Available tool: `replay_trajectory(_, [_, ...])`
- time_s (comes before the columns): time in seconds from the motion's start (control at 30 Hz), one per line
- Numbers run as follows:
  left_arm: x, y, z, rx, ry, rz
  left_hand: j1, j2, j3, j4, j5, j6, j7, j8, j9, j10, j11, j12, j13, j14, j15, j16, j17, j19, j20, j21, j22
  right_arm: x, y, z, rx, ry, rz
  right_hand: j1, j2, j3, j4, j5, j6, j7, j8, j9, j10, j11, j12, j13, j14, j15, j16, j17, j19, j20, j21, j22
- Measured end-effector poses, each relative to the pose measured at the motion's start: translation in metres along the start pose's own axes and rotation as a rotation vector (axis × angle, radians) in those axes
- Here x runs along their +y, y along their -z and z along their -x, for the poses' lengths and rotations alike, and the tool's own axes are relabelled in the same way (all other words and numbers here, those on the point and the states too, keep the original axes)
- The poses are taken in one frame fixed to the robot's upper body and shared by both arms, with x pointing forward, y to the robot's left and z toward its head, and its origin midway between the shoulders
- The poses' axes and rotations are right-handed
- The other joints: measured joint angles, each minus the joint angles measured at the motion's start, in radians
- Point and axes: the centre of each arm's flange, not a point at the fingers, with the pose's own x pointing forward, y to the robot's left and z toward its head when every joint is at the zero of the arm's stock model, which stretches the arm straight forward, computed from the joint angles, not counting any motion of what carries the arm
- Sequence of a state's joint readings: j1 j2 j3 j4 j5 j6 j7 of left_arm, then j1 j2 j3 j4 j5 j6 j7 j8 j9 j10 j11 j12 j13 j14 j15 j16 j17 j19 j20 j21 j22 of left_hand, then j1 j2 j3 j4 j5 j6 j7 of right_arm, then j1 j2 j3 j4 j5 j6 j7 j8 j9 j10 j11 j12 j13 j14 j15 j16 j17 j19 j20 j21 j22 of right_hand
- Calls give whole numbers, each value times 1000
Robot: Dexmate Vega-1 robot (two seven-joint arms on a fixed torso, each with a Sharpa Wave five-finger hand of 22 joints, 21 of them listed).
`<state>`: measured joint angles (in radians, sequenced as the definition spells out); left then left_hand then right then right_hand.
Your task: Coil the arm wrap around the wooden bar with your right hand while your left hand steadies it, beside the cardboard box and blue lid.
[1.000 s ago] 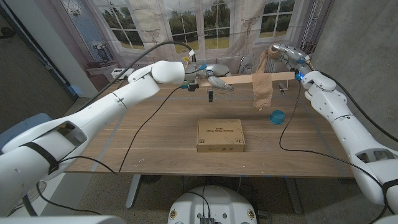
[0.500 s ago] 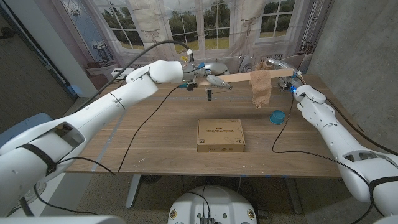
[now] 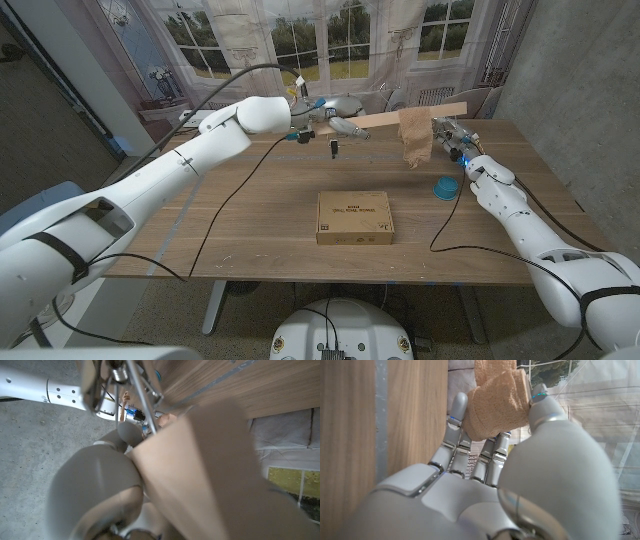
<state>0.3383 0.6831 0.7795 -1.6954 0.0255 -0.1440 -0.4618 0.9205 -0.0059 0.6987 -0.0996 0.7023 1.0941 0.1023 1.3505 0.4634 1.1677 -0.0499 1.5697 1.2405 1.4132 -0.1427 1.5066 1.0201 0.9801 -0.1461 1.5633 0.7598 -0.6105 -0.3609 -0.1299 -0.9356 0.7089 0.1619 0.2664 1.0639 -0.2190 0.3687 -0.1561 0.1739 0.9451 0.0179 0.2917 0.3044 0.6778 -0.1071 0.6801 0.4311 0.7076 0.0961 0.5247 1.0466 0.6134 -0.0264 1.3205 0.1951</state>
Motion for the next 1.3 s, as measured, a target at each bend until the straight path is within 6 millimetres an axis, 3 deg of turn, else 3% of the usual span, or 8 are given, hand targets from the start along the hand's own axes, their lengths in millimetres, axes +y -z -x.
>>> replay_trajectory(0.8, [8,6,-1,-6,-33,3,0,0,0,0,0,0,0,7,-2,0,0,-3,0,0,0,0,-3,0,0,0,0,5,64,39,5,-6,-82,0,0,3,-3,0,5,5,-2,9,0,0,1,6,2,-2,-14,7,-14,-3,12,-9])
replay_trajectory(1.3, [9,8,-4,-6,-26,3,0,0,0,0,0,0,0,11,-3,0,0,-1,0,-1,-1,0,-3,0,0,0,0,11,71,74,-81,-3,-106,0,0,3,-2,0,5,5,-7,14,0,0,0,9,4,-3,-20,14,-18,-4,26,-14])
